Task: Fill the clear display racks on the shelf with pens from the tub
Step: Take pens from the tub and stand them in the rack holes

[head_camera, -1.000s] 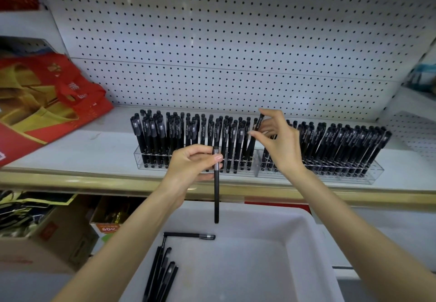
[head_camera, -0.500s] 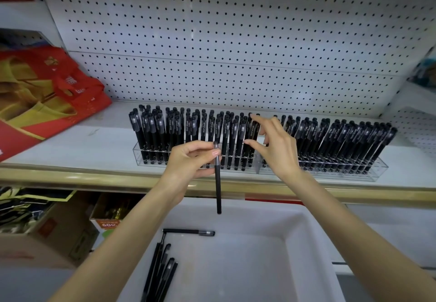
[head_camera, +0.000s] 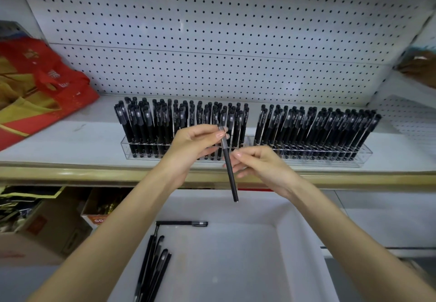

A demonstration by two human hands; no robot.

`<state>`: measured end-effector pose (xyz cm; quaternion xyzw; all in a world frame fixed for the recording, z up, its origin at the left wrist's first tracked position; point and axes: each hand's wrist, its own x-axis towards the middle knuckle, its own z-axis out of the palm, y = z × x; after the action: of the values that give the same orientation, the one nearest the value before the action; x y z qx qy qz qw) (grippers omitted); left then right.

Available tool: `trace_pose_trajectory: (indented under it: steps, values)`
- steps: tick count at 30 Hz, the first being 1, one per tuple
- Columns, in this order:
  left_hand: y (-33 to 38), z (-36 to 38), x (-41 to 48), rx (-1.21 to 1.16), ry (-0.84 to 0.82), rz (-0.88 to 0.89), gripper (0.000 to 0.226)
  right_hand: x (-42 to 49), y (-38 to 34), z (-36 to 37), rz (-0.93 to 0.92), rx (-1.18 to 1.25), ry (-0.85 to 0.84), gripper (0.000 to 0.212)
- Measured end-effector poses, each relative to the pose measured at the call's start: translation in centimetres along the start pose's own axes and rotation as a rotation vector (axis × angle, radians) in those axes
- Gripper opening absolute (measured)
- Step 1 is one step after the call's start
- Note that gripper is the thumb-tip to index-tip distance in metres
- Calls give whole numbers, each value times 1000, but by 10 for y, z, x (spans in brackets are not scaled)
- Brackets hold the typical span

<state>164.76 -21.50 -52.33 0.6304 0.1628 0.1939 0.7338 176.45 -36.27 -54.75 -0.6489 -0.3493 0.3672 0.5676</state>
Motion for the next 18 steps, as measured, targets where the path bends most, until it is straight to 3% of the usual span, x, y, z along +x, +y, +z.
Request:
trace_pose_trajectory:
  steps: [6,13,15,18]
  values:
    - [0,10,0,32,-55,30,33,-5,-8,-3,15,228,-112,33]
    - [3,13,-2,87,-67,29,27,-6,-15,-7,-18,223,-111,21]
    - [-1,9,-2,212,-1,71,21,-4,-22,-15,-53,134,-25,19]
    - [-17,-2,-3,571,112,236,20,1,-38,-33,-152,-16,232,14]
